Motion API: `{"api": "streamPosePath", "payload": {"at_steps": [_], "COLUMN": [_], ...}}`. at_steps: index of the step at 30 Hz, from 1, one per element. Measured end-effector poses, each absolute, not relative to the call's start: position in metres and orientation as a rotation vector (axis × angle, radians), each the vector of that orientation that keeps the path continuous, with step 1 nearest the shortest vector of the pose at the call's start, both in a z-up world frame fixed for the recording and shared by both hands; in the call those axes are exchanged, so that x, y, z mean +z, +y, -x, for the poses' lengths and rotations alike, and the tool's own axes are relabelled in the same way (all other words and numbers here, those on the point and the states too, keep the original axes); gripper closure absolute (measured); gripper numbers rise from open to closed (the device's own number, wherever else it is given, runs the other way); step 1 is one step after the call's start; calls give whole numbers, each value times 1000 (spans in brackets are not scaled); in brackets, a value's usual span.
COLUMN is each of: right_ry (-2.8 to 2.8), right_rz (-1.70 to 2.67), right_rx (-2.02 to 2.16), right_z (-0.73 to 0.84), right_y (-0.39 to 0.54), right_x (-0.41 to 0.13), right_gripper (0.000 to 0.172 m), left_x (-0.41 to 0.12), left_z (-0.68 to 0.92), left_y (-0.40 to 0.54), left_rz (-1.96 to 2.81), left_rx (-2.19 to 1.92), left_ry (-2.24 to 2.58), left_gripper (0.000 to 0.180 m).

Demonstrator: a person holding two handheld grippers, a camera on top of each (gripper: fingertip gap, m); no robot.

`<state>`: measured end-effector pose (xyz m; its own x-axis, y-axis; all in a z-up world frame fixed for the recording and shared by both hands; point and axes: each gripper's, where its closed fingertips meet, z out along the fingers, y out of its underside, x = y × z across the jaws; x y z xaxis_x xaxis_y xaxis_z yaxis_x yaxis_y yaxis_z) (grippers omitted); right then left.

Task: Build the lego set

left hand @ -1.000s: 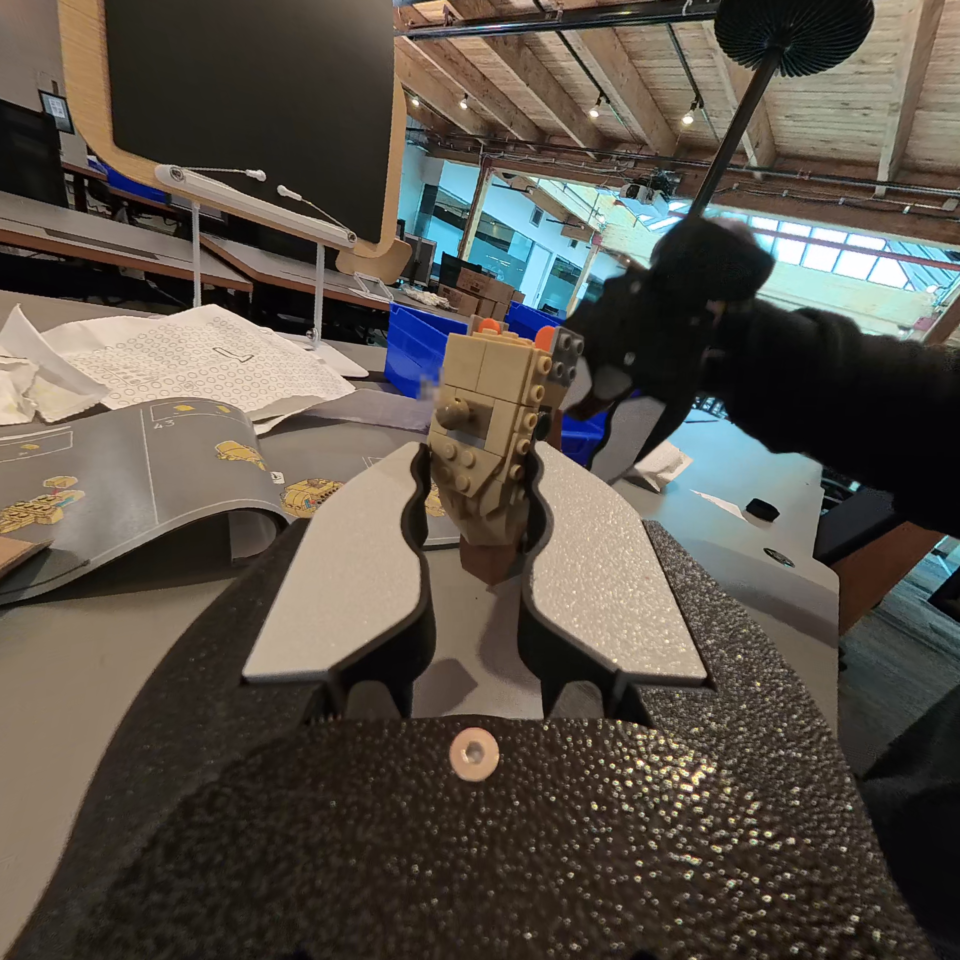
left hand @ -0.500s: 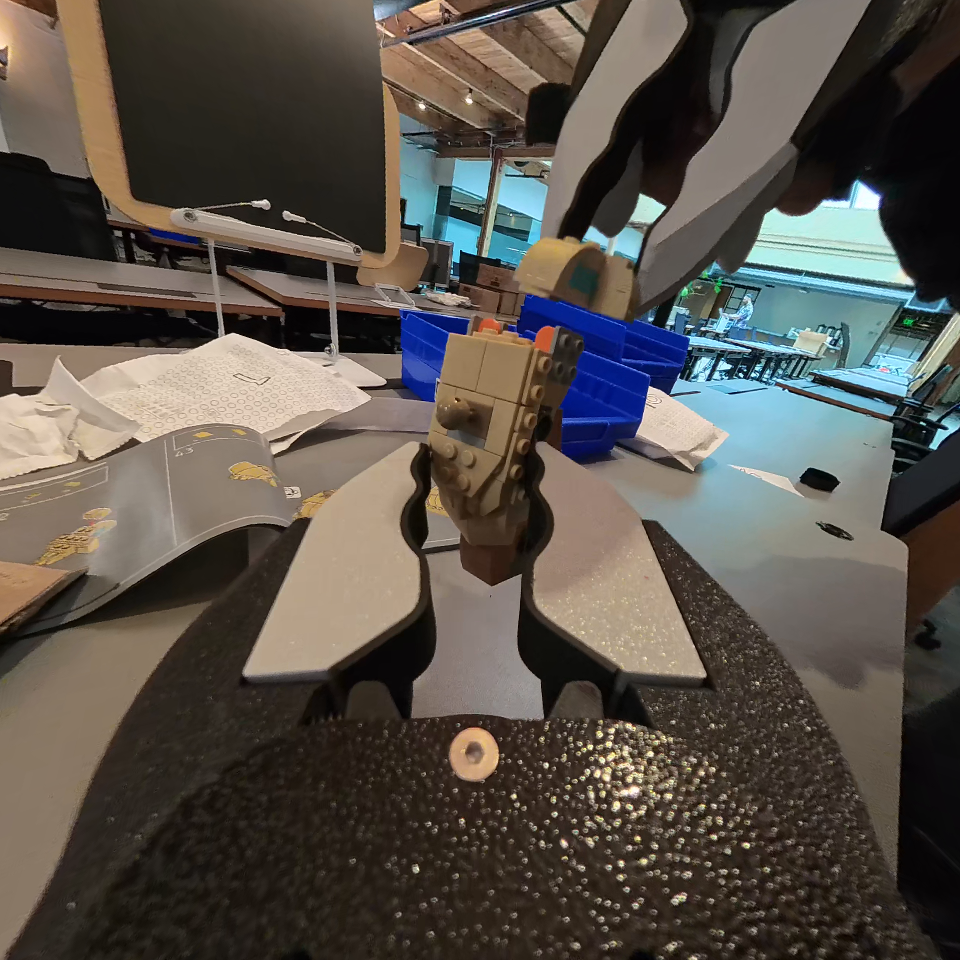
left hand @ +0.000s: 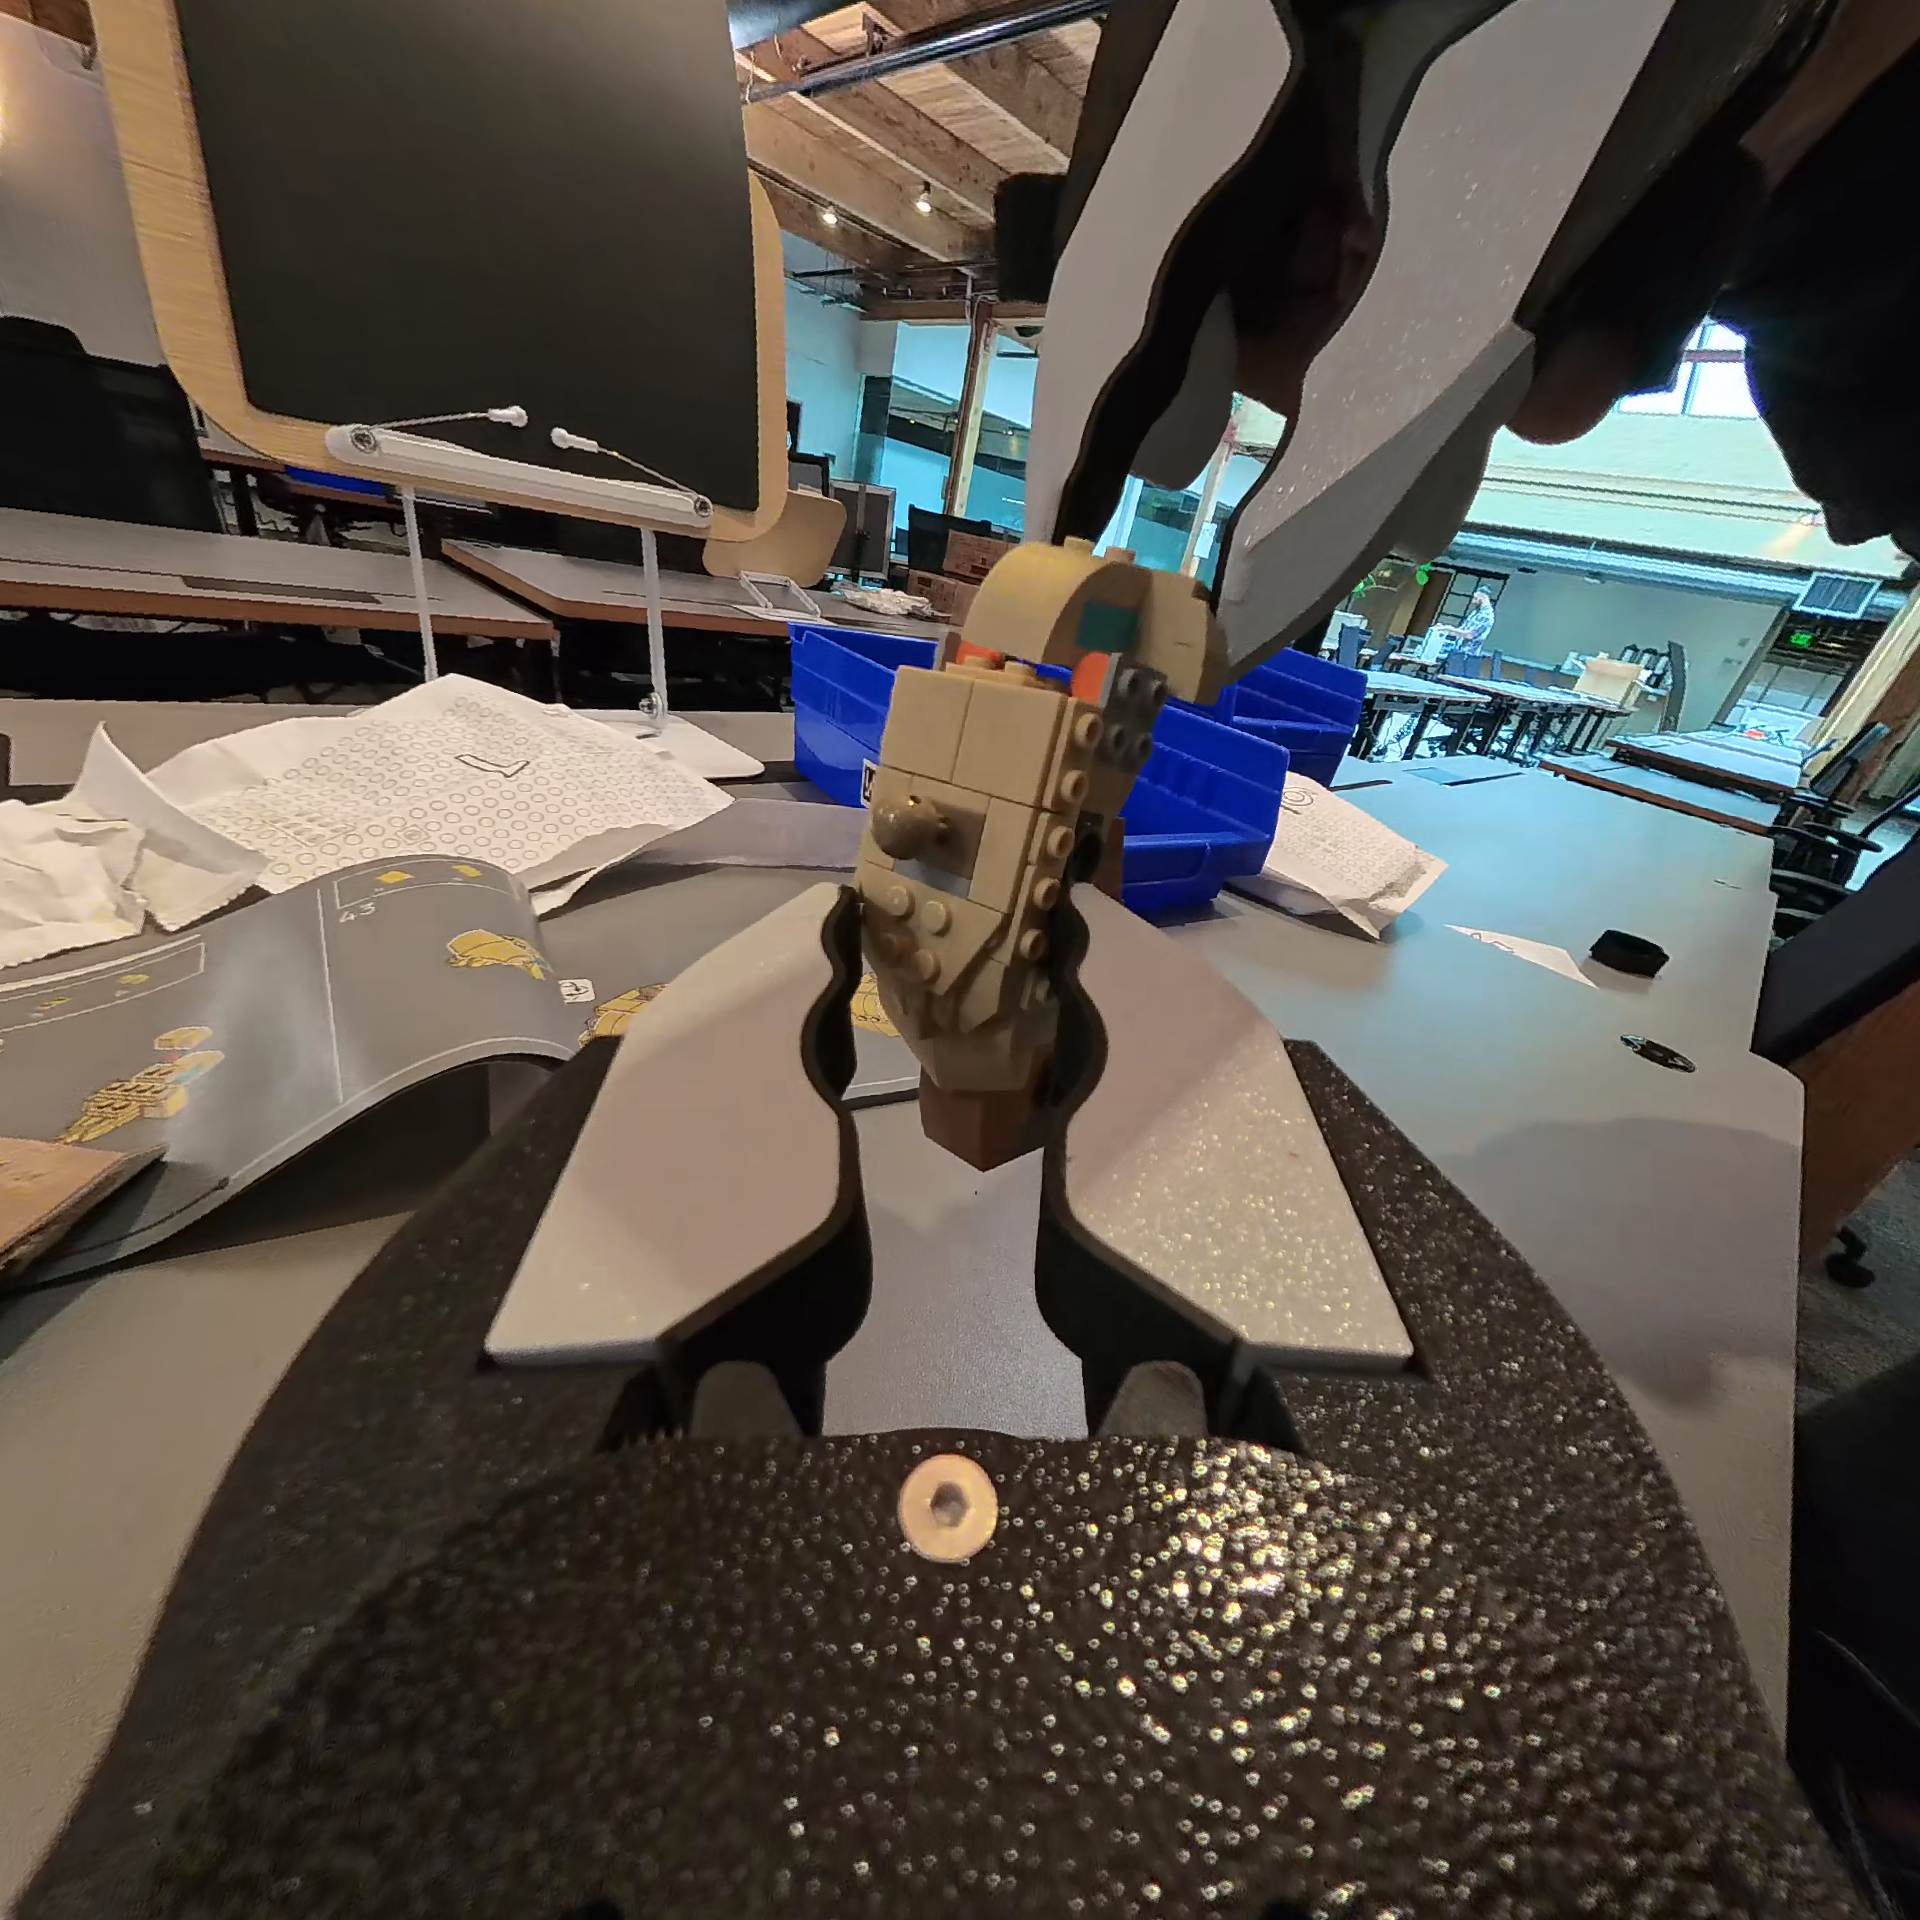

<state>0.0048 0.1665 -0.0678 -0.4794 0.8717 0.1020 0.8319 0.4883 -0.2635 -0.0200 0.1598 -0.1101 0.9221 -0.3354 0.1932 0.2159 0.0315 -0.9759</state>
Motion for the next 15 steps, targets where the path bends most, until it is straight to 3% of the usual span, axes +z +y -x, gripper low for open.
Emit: {"api": "streamPosePath", "payload": {"at_steps": [15], "right_ry": [-2535], "right_rz": [1467], "right_rx": [192], "right_z": [-4], "right_y": [167], "right_x": [-71], "right_gripper": [138], "left_x": [-111], "left_z": [19], "left_y": [160], "left_rz": [1485], "left_rx": [-422], "left_ry": [104], "left_gripper": [146]}}
